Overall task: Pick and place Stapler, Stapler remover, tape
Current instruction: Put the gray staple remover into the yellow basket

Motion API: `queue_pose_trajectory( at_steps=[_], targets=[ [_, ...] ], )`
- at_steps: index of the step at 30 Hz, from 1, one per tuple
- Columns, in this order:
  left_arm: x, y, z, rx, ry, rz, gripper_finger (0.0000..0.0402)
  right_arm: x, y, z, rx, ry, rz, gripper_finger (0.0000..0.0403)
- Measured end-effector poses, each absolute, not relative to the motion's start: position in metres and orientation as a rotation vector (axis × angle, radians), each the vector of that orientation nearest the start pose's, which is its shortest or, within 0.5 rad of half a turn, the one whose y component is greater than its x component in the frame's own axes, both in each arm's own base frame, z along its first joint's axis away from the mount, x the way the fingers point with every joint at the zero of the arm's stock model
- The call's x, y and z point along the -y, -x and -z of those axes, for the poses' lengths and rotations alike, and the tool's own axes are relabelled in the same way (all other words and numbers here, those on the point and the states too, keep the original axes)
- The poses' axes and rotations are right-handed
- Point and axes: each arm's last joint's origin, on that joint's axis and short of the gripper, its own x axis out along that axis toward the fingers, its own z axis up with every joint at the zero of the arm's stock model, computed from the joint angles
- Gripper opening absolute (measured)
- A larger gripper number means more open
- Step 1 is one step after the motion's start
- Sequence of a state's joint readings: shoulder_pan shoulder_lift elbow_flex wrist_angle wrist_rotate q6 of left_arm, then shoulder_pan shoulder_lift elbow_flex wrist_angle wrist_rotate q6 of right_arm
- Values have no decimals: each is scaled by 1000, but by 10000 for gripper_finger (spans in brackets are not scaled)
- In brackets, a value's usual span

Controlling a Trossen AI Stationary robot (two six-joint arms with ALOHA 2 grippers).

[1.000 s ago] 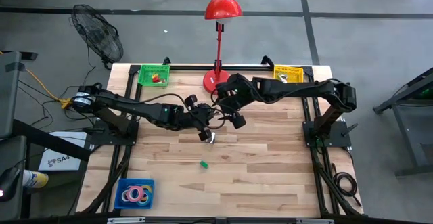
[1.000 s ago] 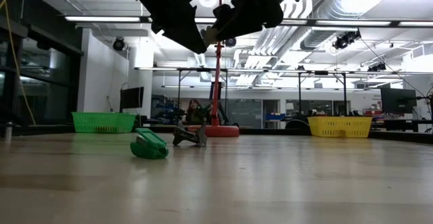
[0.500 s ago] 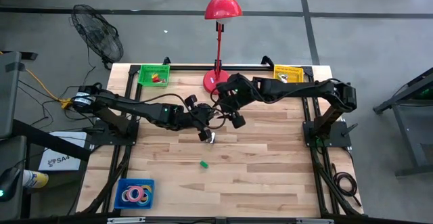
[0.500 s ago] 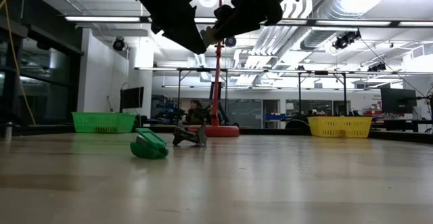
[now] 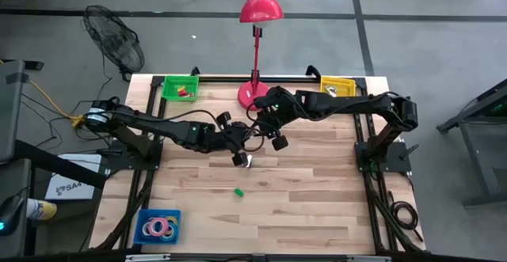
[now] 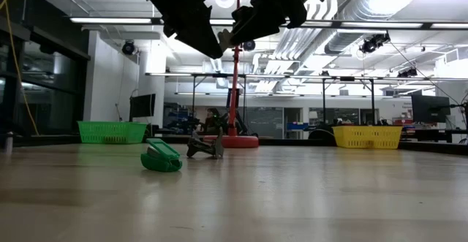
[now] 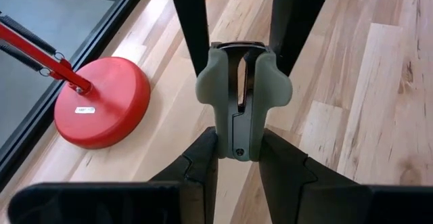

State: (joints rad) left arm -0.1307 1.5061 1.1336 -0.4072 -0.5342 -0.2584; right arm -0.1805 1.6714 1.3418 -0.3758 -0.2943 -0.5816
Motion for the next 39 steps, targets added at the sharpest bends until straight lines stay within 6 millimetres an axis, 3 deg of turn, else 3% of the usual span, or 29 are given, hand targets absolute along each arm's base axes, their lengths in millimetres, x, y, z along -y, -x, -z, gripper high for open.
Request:
queue_pose_trajectory(
  at_steps=[10, 19, 31, 39],
  targets=[
    [27, -318, -268, -694, -5, -453, 80, 58, -365, -281, -639, 375, -301, 89],
    [28, -318, -268, -697, 0, -441, 84, 58, -365, -281, -657, 308, -280, 84],
    [27, -318, -268, -709, -75, -438, 185, 64, -355, -272, -819, 257, -176, 84],
    [26, -316, -267, -715, -93, -478, 212, 96, -331, -260, -1068, 118, 48, 84]
  ],
)
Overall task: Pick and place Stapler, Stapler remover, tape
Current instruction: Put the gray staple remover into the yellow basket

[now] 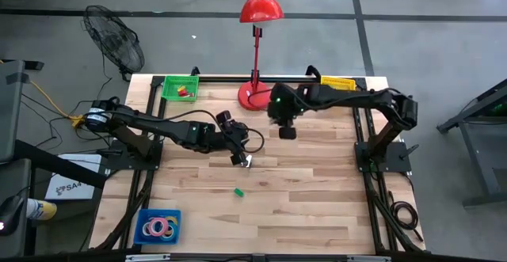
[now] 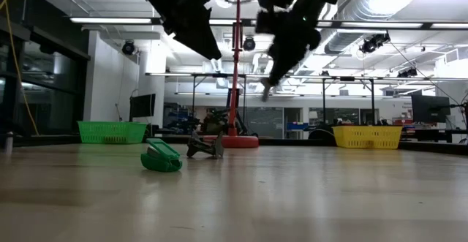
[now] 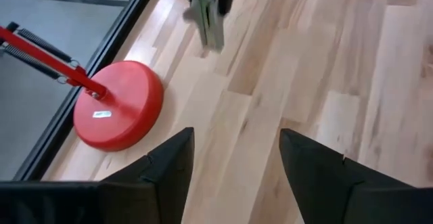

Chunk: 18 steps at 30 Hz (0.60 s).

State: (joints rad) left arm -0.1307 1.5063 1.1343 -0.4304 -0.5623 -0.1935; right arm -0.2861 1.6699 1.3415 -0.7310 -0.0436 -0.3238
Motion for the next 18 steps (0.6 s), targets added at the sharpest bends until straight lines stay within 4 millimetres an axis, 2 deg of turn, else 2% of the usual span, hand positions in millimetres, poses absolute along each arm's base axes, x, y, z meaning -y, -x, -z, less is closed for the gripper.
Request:
queue_pose_trajectory(
  at_steps=[9, 18],
  targets=[
    [25, -311, -263, -782, -135, -502, 213, 164, -279, -251, -1285, -207, 329, 84],
    [7, -310, -261, -830, -167, -530, 213, 235, -213, -249, -1329, -428, 608, 84]
  ],
)
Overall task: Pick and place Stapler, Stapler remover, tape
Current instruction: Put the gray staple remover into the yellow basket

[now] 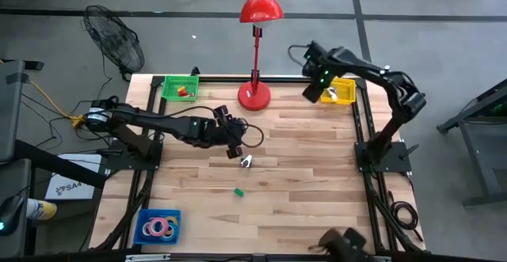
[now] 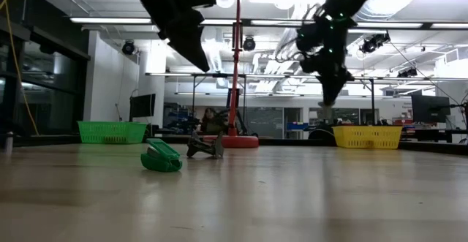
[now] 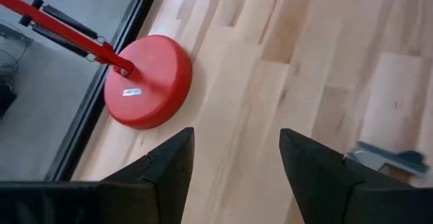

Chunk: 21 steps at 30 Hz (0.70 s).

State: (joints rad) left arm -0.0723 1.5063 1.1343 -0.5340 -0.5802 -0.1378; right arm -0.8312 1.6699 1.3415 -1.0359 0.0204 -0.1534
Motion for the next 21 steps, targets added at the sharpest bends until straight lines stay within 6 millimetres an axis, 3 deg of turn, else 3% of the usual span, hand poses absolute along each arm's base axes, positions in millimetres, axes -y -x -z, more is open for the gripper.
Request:
queue_pose_trajectory(
  at_steps=[5, 11, 16, 21],
  targets=[
    [-10, -311, -261, -869, -184, -488, 213, 260, -180, -246, -1304, -563, 747, 84],
    [-26, -310, -260, -896, -199, -470, 213, 268, -150, -225, -1319, -694, 858, 84],
    [-36, -309, -260, -914, -208, -439, 213, 269, -141, -211, -1328, -716, 925, 86],
    [-45, -308, -259, -927, -206, -420, 213, 269, -140, -208, -1334, -716, 955, 128]
  ],
)
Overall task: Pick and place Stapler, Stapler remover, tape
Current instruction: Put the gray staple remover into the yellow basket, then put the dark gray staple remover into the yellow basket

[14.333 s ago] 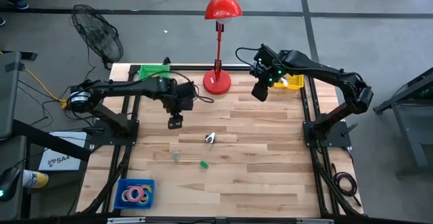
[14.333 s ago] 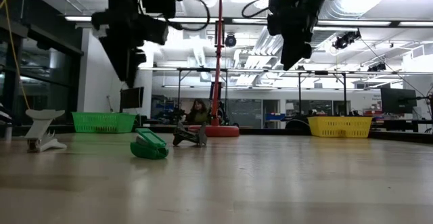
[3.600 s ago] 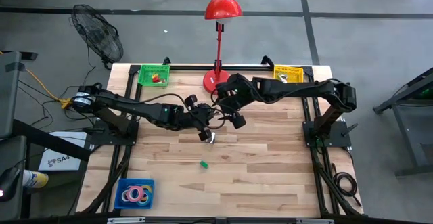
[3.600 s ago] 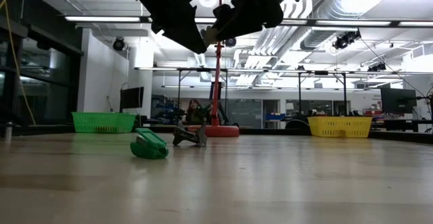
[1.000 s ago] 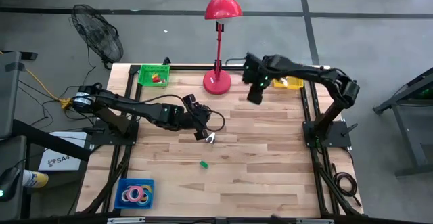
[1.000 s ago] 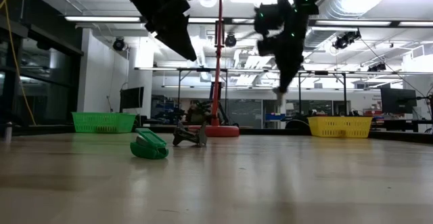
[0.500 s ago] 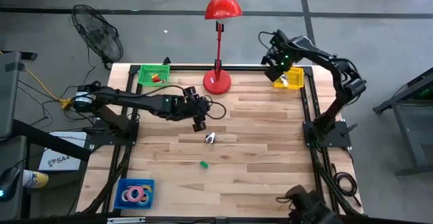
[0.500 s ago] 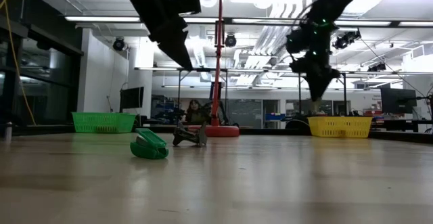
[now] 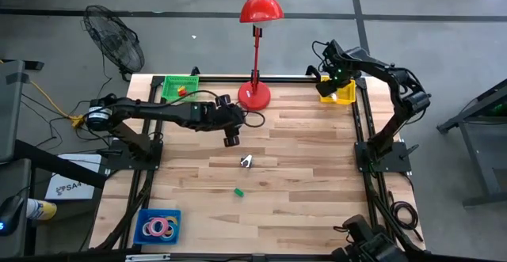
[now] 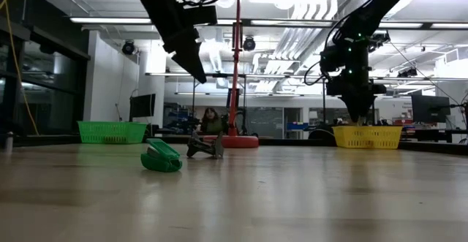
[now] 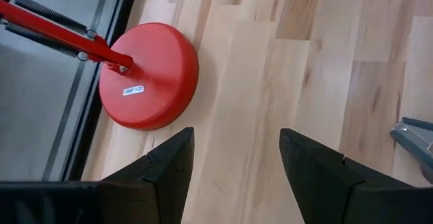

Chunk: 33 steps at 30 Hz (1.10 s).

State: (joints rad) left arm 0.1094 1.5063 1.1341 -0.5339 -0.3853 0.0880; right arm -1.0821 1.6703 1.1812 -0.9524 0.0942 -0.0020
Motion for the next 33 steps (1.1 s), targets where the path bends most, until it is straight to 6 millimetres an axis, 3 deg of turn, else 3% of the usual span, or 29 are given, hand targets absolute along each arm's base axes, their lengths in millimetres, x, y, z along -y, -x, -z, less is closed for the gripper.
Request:
queue_pose_trajectory(
  at_steps=[7, 18, 26, 33],
  targets=[
    [-53, -307, -259, -938, -205, -366, 213, 270, -140, -208, -1325, -721, 975, 188],
    [-51, -306, -257, -961, -203, -313, 213, 273, -142, -209, -1289, -697, 1003, 239],
    [-49, -306, -256, -967, -184, -278, 213, 271, -140, -215, -1283, -680, 1031, 255],
    [-45, -300, -251, -1037, -131, -165, 213, 264, -142, -224, -1192, -764, 889, 255]
  ],
)
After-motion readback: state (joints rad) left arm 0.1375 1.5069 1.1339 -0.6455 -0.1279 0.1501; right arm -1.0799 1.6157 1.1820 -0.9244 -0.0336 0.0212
